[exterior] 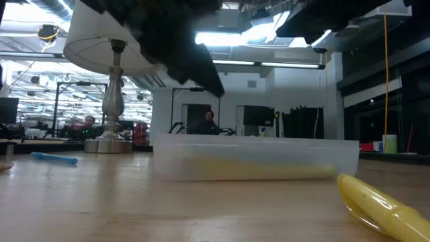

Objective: Pick & place school supplies into a supply box
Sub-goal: Put the black pen into the pink supply box

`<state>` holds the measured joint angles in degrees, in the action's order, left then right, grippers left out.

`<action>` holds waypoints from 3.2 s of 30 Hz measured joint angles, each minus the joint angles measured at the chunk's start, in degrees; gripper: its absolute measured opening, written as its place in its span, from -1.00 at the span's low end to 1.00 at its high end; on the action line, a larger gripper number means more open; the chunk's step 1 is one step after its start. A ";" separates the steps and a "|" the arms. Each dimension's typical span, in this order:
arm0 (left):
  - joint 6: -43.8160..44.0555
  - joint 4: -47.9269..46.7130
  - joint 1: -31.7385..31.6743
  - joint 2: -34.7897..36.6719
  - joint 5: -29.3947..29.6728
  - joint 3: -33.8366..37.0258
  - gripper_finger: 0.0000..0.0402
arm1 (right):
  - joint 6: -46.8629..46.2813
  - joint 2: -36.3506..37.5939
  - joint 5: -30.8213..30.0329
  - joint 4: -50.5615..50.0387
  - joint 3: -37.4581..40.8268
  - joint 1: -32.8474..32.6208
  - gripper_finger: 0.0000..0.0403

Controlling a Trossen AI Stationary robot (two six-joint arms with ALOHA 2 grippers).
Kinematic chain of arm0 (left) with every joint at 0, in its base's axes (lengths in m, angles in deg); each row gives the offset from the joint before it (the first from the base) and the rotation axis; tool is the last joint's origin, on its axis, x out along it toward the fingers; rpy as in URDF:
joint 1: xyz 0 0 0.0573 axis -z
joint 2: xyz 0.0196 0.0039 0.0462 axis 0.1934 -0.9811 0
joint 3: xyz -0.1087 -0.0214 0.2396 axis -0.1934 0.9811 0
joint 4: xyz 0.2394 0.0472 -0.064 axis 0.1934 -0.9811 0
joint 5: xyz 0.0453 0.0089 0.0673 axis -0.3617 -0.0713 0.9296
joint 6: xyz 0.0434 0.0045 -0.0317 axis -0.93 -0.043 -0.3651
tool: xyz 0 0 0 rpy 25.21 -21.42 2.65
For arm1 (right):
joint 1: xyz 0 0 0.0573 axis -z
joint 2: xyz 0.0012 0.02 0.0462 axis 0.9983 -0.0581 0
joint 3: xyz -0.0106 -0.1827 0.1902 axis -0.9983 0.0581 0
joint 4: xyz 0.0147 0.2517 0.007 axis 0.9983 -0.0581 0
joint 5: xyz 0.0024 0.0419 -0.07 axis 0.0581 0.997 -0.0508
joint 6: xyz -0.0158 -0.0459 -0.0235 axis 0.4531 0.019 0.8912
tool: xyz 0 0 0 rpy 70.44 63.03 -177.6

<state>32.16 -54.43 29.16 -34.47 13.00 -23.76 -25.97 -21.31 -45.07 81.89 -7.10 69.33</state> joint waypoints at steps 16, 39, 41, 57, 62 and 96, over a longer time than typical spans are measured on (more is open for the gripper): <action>-9.85 7.77 2.57 19.08 10.07 14.65 -0.98 | -13.18 -0.02 -2.53 -3.12 0.02 -7.75 -0.93; -18.36 20.38 -0.16 25.33 15.53 19.08 -0.97 | -70.35 -2.68 -0.44 -39.80 -7.10 -21.30 -0.99; -18.36 21.95 -0.16 25.33 15.53 19.06 -0.97 | -75.38 -5.05 -0.09 -45.03 -9.73 -22.52 -0.99; -13.84 21.67 0.28 25.33 15.39 19.06 -0.98 | -105.10 -23.05 9.40 -71.76 -31.95 -32.27 -0.97; -13.73 21.69 0.28 25.33 15.40 19.06 -0.99 | -111.20 -24.34 12.35 -72.96 -32.23 -34.47 -0.97; -13.85 21.68 0.28 25.28 14.84 19.02 -0.97 | -121.14 -30.84 13.86 -69.09 -32.20 -40.13 -0.63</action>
<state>18.31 -32.75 29.43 -9.19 27.83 -4.74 -147.11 -52.15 -31.20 12.80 -39.29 29.19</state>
